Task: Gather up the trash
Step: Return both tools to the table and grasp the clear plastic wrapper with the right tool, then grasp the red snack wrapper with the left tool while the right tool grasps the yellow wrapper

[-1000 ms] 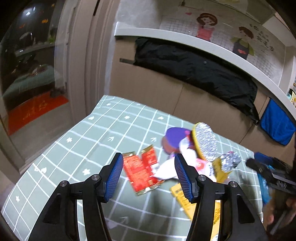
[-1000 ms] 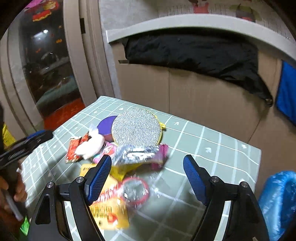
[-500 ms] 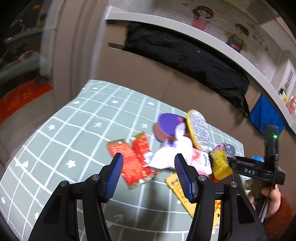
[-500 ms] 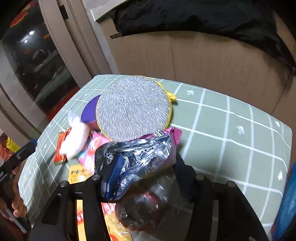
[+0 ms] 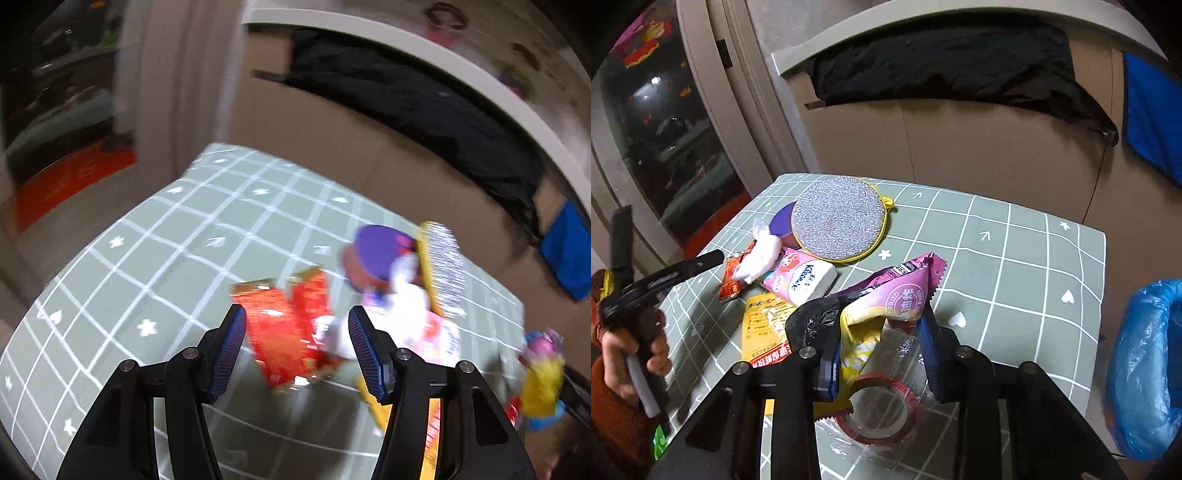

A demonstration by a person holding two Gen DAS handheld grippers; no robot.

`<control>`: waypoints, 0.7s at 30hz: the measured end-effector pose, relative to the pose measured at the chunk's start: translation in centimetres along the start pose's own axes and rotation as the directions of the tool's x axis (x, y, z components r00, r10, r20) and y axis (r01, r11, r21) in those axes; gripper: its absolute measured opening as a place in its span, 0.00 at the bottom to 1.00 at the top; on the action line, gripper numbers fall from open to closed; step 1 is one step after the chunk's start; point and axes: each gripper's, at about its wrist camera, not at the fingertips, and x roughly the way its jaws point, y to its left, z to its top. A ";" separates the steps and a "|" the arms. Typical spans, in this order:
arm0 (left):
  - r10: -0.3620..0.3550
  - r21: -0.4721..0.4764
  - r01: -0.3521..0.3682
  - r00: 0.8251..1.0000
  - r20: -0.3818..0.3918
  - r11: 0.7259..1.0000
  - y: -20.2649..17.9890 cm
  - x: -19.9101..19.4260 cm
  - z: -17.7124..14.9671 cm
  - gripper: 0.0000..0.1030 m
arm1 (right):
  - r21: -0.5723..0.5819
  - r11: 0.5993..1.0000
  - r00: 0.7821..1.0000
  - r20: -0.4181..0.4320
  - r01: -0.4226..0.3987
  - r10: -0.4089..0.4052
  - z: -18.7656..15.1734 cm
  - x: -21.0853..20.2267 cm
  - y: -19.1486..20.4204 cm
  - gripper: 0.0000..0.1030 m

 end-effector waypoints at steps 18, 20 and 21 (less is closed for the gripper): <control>0.062 0.073 -0.056 0.996 -0.072 0.996 0.1 2.0 -2.3 0.04 | -0.042 0.998 0.997 0.054 -0.052 0.054 -1.1 -2.7 2.5 0.26; 0.046 0.084 -0.040 0.997 -0.065 0.996 0.3 0.9 -3.1 0.04 | -0.046 0.998 0.997 0.065 -0.047 0.050 -1.3 -3.3 2.4 0.26; 0.033 0.086 -0.028 0.998 -0.062 0.996 0.3 0.3 -3.5 0.03 | -0.045 0.998 0.996 0.071 -0.044 0.047 -1.5 -3.5 2.4 0.26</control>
